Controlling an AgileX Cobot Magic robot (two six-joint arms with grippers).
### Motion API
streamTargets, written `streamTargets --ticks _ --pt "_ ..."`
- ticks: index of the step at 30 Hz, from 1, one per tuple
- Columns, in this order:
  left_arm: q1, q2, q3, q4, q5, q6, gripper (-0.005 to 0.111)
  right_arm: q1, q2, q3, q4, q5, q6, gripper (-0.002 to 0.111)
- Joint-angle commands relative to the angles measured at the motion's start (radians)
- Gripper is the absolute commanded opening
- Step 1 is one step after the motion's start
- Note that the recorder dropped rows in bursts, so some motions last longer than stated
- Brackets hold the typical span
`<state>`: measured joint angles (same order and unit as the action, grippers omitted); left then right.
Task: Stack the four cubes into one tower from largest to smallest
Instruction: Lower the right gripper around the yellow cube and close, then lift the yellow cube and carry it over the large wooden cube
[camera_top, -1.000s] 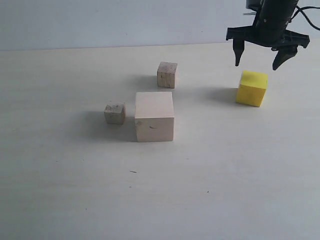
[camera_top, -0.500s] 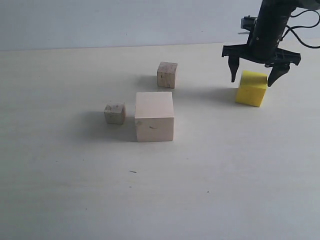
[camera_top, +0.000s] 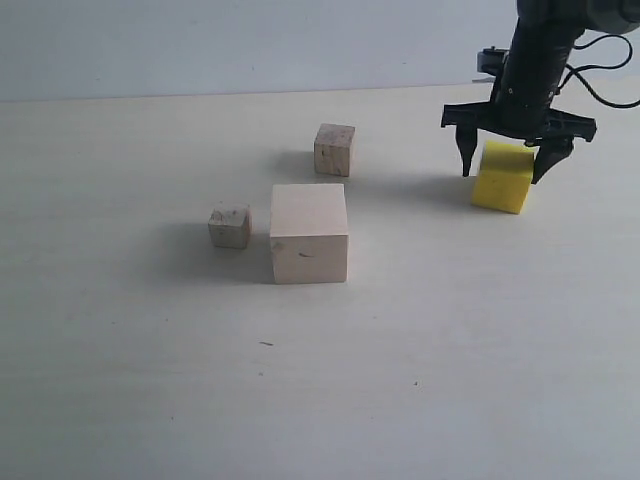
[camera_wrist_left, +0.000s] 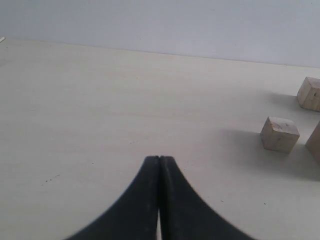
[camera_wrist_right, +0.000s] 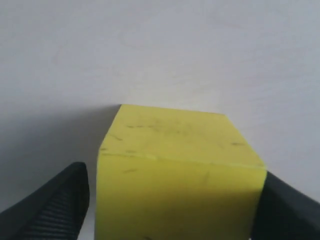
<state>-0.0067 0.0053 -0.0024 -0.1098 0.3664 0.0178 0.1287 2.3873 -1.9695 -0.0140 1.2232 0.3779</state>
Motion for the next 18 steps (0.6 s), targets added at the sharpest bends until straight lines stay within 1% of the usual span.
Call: streamTargets --ticks 1,6,11,18 --pt "-0.006 -0.005 0.002 0.004 -0.009 0.004 0.000 -0.002 0.001 -0.002 -0.012 -0.002 -0.009 0.061" --pt "-0.006 -0.005 0.002 0.004 -0.009 0.004 0.000 -0.002 0.001 -0.002 -0.013 -0.002 -0.011 0.035" --pt "-0.006 -0.005 0.002 0.004 -0.009 0.004 0.000 -0.002 -0.002 -0.004 -0.003 -0.002 -0.083 0.001" --pt "-0.006 -0.005 0.002 0.004 -0.009 0.004 0.000 -0.002 -0.078 -0.004 0.002 -0.002 -0.125 0.000"
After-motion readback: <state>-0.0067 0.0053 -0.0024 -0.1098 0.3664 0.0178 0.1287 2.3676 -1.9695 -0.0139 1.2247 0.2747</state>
